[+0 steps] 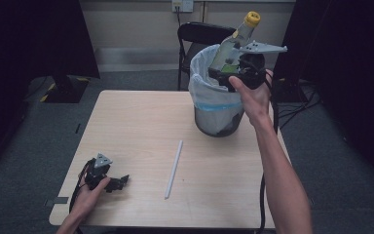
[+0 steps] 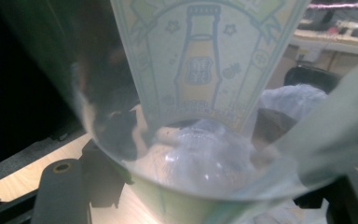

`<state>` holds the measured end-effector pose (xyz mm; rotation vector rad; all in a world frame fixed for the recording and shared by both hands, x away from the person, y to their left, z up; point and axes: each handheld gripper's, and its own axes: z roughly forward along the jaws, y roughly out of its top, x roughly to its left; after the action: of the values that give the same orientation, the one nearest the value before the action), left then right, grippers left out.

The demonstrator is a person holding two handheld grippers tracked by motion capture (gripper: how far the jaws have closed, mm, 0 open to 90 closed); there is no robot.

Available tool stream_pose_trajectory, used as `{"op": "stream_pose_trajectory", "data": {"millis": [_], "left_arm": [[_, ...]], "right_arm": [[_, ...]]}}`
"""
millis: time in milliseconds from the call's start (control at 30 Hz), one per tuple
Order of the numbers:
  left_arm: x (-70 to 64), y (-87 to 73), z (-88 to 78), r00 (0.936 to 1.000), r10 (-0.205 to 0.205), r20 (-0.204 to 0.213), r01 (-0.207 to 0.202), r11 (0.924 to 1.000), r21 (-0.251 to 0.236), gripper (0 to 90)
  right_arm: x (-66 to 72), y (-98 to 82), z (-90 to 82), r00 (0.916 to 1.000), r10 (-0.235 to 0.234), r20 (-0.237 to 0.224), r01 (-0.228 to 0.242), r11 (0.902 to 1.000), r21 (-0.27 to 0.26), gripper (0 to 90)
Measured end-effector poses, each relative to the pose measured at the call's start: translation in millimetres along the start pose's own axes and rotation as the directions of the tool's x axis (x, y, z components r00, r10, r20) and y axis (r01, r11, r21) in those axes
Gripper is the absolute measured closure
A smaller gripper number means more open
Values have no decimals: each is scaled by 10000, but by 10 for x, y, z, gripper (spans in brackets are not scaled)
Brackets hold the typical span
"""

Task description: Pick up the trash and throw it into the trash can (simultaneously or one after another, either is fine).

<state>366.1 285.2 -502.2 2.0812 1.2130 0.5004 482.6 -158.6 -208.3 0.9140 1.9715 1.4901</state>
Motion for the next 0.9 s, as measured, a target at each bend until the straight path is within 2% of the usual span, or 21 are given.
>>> {"op": "stream_pose_trajectory", "data": {"millis": [33, 333, 467, 700, 900], "left_arm": [[-3, 0, 2, 10000, -38, 8, 38, 10000, -27, 0], [-2, 0, 2, 10000, -29, 10, 29, 10000, -26, 0], [-1, 0, 0, 10000, -7, 0, 7, 10000, -3, 0], [-3, 0, 3, 10000, -46, 14, 46, 10000, -47, 0], [-2, 0, 2, 10000, -34, 6, 34, 10000, -38, 0]], "right_arm": [[-55, 8, 30, 9997, 104, 210, -105, 9999, 87, 278], [-238, -14, 140, 9966, 234, 793, -273, 9985, 484, 278], [-334, -49, 213, 9941, 421, 998, -490, 9965, 673, 277], [-493, -123, 333, 9877, 684, 1404, -857, 9890, 1209, 277], [-587, -148, 403, 9857, 624, 1564, -900, 9803, 1758, 276]]}}
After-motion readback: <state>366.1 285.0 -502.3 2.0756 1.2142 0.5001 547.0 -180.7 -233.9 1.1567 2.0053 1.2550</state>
